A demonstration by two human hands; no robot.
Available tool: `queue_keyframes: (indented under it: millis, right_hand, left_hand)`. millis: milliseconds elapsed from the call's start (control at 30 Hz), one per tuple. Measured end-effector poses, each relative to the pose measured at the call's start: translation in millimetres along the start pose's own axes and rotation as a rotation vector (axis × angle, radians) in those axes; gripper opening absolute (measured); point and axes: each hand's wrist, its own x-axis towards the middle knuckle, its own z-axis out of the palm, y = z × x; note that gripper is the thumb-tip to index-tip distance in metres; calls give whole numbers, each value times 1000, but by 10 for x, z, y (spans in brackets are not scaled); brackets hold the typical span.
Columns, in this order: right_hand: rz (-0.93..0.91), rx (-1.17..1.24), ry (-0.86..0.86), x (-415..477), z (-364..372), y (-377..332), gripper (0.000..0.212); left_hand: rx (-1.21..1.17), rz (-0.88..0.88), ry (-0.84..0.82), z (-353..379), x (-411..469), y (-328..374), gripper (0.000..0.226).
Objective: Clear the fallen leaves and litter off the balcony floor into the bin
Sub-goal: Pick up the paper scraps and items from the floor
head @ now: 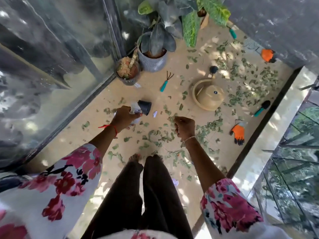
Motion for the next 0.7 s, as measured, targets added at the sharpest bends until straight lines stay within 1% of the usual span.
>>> queue_keyframes:
  millis: [67, 133, 200, 300, 367, 467, 533, 600, 633, 700]
  right_hand:
    - [3, -75, 17, 343, 18, 172, 23]
    - [-14, -199, 22, 753, 79, 420, 12]
    - [-48, -324, 16, 1229, 194, 704, 3]
    - [-106, -489, -25, 1982, 398, 1207, 7]
    - [-107, -571, -52, 2542, 539, 1619, 7]
    - [-78, -719, -96, 3329, 753, 2251, 5]
    - [-48, -779, -129, 3809, 923, 2611, 12]
    - [-51, -826, -134, 4171, 1084, 2837, 26]
    - [-56, -868, -139, 4337, 1167, 2927, 36]
    - [-74, -991, -176, 4640, 1320, 3089, 59]
  left_hand:
    - [6, -5, -23, 217, 258, -101, 33]
    - [-10, -13, -37, 474, 573, -239, 35]
    - [-14, -26, -40, 729, 929, -413, 30]
    - [-11, -30, -35, 1098, 1546, -852, 31]
    - [30, -47, -29, 1337, 2029, -1203, 31]
    - [119, -18, 5, 1627, 2624, -1663, 29]
    - [123, 32, 23, 1789, 2994, -1948, 32]
    - [129, 65, 29, 1932, 3249, -2182, 40]
    - [141, 71, 33, 2023, 3361, -2308, 37]
    - [125, 76, 50, 2125, 3640, -2540, 23]
